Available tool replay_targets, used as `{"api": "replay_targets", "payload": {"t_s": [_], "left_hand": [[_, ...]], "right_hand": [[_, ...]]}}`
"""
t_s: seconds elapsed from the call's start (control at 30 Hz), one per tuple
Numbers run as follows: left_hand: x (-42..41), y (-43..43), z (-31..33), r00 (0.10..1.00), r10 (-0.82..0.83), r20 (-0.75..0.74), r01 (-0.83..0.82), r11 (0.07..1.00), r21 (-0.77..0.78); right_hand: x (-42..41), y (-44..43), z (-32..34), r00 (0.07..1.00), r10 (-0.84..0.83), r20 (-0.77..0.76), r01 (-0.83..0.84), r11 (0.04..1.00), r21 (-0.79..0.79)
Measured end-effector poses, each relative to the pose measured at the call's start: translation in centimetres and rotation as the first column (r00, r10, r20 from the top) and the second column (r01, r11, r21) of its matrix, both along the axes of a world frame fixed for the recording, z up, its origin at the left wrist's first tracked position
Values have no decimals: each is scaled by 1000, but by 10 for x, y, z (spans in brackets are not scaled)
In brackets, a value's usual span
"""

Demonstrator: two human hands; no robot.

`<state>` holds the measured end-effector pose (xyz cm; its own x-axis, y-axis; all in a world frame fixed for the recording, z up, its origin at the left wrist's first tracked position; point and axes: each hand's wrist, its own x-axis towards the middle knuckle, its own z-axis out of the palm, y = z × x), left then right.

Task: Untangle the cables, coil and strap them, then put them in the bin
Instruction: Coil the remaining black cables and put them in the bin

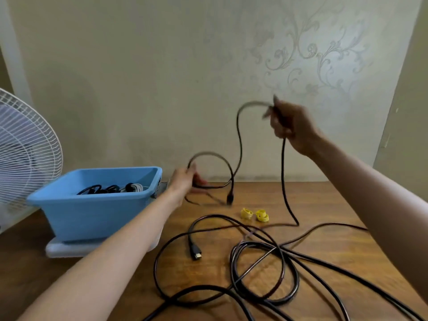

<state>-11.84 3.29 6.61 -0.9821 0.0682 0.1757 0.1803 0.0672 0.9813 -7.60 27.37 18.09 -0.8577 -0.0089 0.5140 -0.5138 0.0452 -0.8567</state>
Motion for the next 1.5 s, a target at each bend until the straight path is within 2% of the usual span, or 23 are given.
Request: {"api": "replay_targets", "payload": {"t_s": [0.07,0.13,0.17,0.23,0.3,0.33,0.4,0.53,0.63,0.73,0.8,0.87,0.93,0.97,1.03,1.1,1.13,1.2,1.27,1.3,1.37,1.47,1.5], "left_hand": [[6,-2,23,989,29,-146,-6,988,157],[15,-1,45,954,-6,-299,49,990,134],[18,0,53,930,-35,-365,71,994,85],[24,3,68,881,-119,-457,107,993,-52],[32,6,75,829,-220,-513,132,970,-204],[36,7,75,806,-273,-524,146,951,-272],[43,6,73,781,-351,-518,178,918,-353],[47,-6,57,790,-338,-511,156,918,-364],[39,-15,42,785,-204,-585,-45,923,-383],[30,-14,31,731,-53,-680,-307,865,-398],[30,-14,24,777,73,-625,-418,802,-427],[22,-18,15,877,156,-454,-417,716,-559],[16,-23,8,967,181,-179,-255,660,-706],[17,-25,6,985,171,-1,-118,679,-725],[22,-26,1,955,45,294,137,811,-569],[23,-30,-4,923,-100,373,225,924,-310],[23,-32,-5,915,-154,374,264,927,-265],[25,-32,-4,910,-180,374,353,809,-470],[28,-26,-6,894,-153,422,434,532,-727],[30,-24,-9,863,-147,483,497,407,-766],[32,-22,-17,829,-133,543,559,241,-794],[36,-16,-34,857,-91,507,513,60,-856],[38,-12,-39,891,-98,443,431,-122,-894]], "right_hand": [[0,8,-17,979,-173,105,126,929,349],[-2,7,-33,931,-337,138,184,763,620],[-3,4,-40,916,-390,100,220,692,687],[-4,-7,-45,928,-363,-84,327,684,653],[2,-23,-38,961,-195,-195,270,818,508],[5,-29,-33,979,-99,-177,172,870,462],[12,-37,-27,994,16,-110,38,884,465],[14,-41,-38,986,-40,-161,113,874,472],[14,-39,-49,963,-130,-236,231,849,475],[18,-42,-55,919,-195,-342,353,793,497],[20,-45,-55,899,-232,-371,397,790,467],[21,-46,-52,914,-239,-327,362,844,395],[22,-43,-50,944,-197,-265,282,898,338],[22,-42,-51,955,-176,-239,250,911,328],[23,-43,-55,971,-146,-191,203,922,328],[25,-45,-60,982,-130,-139,169,933,317],[25,-46,-63,986,-125,-111,153,942,297],[26,-48,-65,992,-116,-57,126,961,245],[26,-49,-66,992,-122,-27,125,963,238],[25,-49,-67,991,-129,-19,129,956,263],[25,-51,-70,990,-141,-12,136,927,348],[25,-56,-79,990,-144,-6,129,865,485],[25,-58,-82,990,-140,-1,120,846,519]]}}
